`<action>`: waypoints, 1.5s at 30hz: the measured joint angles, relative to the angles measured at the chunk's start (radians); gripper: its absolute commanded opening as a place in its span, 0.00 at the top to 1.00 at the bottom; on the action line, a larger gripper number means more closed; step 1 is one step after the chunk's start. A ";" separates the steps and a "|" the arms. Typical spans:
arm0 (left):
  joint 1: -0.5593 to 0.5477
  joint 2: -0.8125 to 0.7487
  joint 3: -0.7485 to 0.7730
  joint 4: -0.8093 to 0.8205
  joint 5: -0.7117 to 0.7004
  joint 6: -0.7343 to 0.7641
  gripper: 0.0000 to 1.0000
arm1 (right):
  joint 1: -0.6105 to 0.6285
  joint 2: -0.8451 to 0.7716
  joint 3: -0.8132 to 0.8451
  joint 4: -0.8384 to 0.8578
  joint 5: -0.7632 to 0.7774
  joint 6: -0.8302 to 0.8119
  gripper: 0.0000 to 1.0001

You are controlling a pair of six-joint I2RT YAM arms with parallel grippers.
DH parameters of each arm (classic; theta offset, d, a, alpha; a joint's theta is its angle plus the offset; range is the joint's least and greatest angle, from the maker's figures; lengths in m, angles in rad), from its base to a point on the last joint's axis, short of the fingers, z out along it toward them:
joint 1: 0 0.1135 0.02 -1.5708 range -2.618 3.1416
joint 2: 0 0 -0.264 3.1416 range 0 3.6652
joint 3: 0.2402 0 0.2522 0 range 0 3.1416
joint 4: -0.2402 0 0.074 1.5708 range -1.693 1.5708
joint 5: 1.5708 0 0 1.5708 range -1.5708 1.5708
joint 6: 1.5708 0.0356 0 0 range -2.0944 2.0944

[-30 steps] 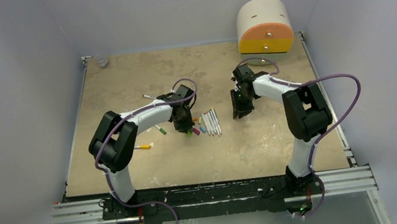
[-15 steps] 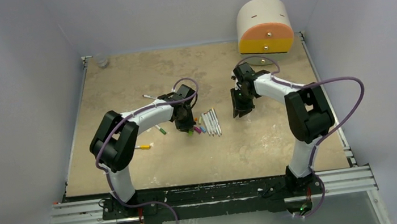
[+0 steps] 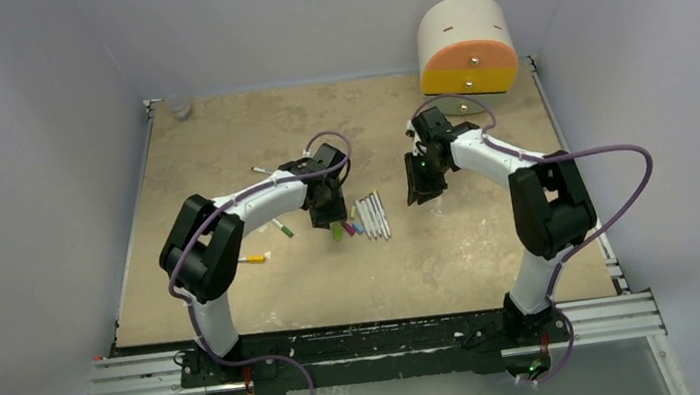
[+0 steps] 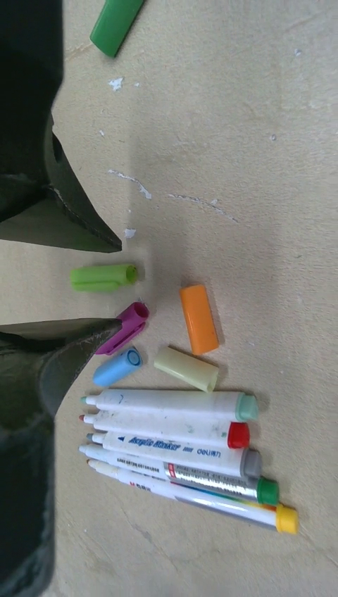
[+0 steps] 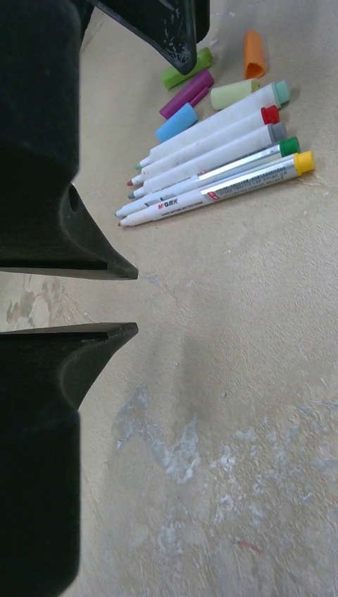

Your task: Open the pen caps

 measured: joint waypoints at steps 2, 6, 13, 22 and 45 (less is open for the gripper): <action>0.000 0.000 0.022 -0.018 -0.009 0.000 0.63 | 0.000 -0.002 0.000 -0.002 -0.005 0.001 0.70; 0.008 -0.003 0.095 -0.076 -0.038 0.000 0.52 | 0.003 -0.022 0.000 -0.015 -0.007 0.001 0.69; 0.156 -0.006 0.324 -0.195 -0.069 -0.011 0.47 | 0.004 -0.087 0.000 -0.034 -0.035 0.001 0.68; 0.386 0.232 0.638 -0.240 -0.093 -0.121 0.58 | 0.005 -0.107 0.023 -0.070 -0.066 -0.013 0.68; 0.359 0.293 0.496 -0.154 -0.139 -0.502 0.56 | 0.004 -0.160 -0.033 -0.090 -0.119 -0.080 0.67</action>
